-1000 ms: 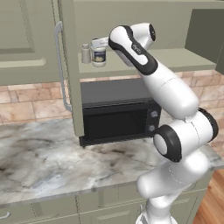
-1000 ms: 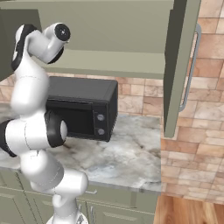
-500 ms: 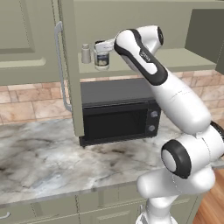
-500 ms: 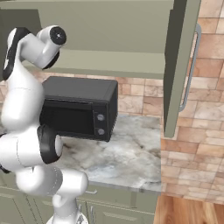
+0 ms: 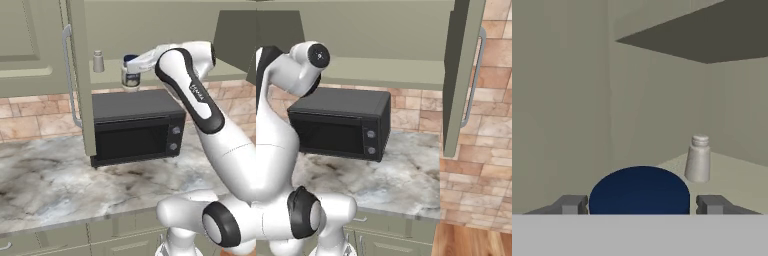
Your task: Collect the paprika, mayonnaise, and shaker from the cabinet and place them next to the stove.
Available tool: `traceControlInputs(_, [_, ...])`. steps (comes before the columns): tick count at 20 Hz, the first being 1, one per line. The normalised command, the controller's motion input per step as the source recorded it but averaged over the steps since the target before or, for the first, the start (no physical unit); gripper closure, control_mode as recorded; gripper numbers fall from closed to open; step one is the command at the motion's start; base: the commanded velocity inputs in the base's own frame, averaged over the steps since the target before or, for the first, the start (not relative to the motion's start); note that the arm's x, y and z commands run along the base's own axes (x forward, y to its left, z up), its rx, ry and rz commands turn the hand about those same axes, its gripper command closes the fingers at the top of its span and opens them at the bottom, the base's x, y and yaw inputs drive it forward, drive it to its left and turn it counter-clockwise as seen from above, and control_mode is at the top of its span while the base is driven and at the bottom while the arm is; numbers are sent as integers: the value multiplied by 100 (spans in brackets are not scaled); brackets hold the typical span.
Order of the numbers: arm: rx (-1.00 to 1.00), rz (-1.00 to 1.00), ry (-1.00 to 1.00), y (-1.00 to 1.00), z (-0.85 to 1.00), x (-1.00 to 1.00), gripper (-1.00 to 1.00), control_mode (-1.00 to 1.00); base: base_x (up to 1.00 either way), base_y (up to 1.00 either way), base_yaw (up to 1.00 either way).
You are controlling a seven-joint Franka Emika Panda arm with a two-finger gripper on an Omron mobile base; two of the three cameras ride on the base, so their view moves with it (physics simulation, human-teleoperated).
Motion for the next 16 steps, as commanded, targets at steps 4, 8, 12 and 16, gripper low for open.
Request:
traceControlInputs(4, [0, 2, -1, -40, 0, -98, 100, -100, 0, 0, 0])
traceControlInputs(8, [2, 3, -3, -48, 0, -100, 100, -100, 0, 0, 0])
traceControlInputs(12, [2, 0, -1, -34, 0, -100, 100, -100, 0, 0, 0])
traceControlInputs(16, [0, 0, 0, -15, -9, -97, 100, -100, 0, 0, 0])
